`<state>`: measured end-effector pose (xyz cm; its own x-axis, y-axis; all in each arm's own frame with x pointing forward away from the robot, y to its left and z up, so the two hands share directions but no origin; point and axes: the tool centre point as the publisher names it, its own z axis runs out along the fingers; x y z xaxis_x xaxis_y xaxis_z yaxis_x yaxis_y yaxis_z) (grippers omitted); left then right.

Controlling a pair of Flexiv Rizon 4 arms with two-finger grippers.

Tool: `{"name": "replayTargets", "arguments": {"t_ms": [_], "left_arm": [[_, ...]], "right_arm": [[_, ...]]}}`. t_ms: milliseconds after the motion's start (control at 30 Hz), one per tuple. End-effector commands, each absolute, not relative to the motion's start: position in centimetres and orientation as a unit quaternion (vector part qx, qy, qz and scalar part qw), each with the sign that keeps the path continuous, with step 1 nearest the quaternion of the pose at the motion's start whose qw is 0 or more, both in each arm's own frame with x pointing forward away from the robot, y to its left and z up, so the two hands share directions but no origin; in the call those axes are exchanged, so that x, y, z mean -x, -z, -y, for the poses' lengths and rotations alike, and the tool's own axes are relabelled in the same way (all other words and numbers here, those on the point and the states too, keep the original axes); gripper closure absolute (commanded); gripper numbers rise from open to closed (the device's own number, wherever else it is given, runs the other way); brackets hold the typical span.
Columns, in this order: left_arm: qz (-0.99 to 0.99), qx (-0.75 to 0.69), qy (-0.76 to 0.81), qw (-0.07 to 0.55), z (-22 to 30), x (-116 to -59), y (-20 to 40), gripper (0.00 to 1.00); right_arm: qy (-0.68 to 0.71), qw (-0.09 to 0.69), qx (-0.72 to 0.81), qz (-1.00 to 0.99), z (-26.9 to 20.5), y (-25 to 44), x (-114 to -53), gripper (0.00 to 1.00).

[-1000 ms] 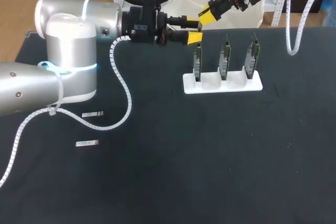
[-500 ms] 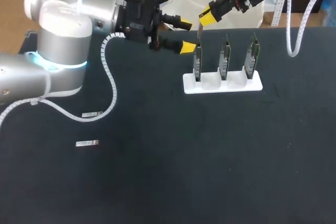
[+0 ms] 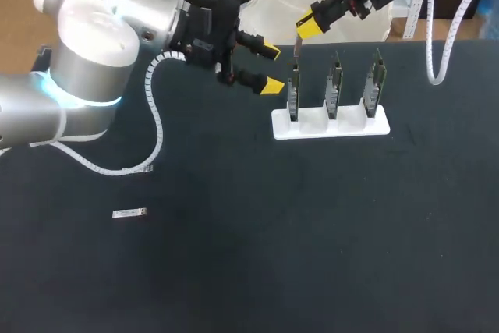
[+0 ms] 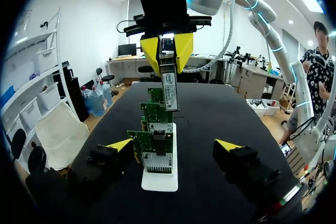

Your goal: Pick up the optical module with the left hand, and insert it into the network port with the right hand.

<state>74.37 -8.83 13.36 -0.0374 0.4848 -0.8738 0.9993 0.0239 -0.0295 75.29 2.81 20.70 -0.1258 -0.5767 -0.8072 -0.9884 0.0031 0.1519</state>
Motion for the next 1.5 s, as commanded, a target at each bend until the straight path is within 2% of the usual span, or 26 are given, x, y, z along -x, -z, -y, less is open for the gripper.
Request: {"name": "replayTargets", "arguments": {"t_ms": [33,1500], "left_arm": [[-0.624,-0.606,0.357,0.339,9.4,-74.7,-13.2,0.00],[-0.649,-0.600,0.349,0.311,9.5,-75.3,-11.1,0.00]], "right_arm": [[-0.368,0.281,0.600,-0.653,-2.7,-20.8,-74.8,1.00],[-0.329,0.259,0.642,-0.642,-2.6,-20.8,-75.0,1.00]]}}
